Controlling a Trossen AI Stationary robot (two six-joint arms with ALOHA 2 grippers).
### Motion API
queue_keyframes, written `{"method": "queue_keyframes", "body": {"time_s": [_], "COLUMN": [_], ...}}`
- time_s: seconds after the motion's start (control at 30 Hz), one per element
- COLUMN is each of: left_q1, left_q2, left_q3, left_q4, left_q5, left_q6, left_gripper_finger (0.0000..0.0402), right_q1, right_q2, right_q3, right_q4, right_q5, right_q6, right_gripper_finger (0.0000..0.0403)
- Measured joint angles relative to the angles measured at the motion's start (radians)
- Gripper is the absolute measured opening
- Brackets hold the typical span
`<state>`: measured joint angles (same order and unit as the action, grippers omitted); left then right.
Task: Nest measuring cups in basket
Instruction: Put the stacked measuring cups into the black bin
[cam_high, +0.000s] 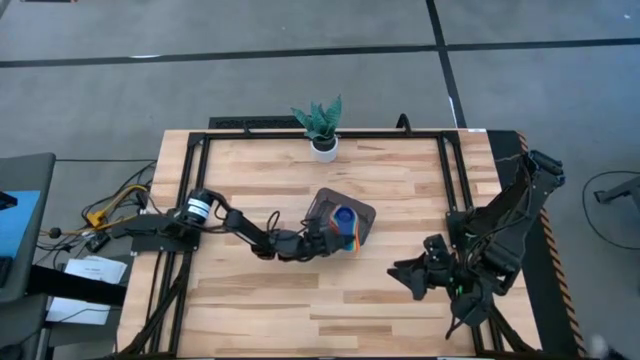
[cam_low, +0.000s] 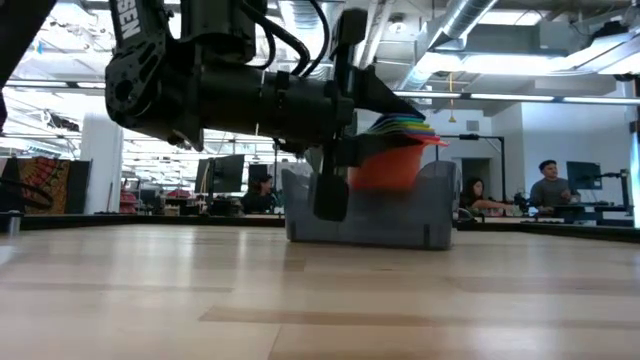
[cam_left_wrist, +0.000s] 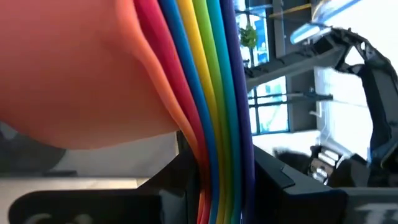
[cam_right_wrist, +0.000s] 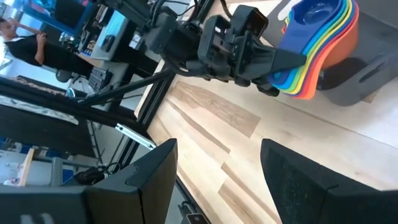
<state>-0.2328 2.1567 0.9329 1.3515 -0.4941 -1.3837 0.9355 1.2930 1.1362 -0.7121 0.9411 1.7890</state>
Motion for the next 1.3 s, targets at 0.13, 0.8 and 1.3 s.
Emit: {"method": "queue_keyframes", "body": {"time_s": [0.13,0.8,1.3], "left_q1": [0.016,0.069,0.068], "left_q2": [-0.001,-0.005,-0.003], "left_q3": [0.000,0.000,-0.002], "left_q4": [-0.046,-0.168,-0.194], "left_q5": [0.000,0.070,0.257], "left_q6": [-0.062,-0.239,-0.360], "left_gripper_finger": [0.0082,0.0122,0.0191], "right_q1": [-0.002,-0.016,-0.016], "right_q2": [0.000,0.001,0.001], "right_q3": [0.000,0.000,0.000], "right_q4": [-0.001,-0.018,-0.026], "right_q5": [0.001,0.005,0.004], "right_q6": [0.001,0.019,0.020], "right_gripper_finger": [0.0255,0.0255,0.0255]}}
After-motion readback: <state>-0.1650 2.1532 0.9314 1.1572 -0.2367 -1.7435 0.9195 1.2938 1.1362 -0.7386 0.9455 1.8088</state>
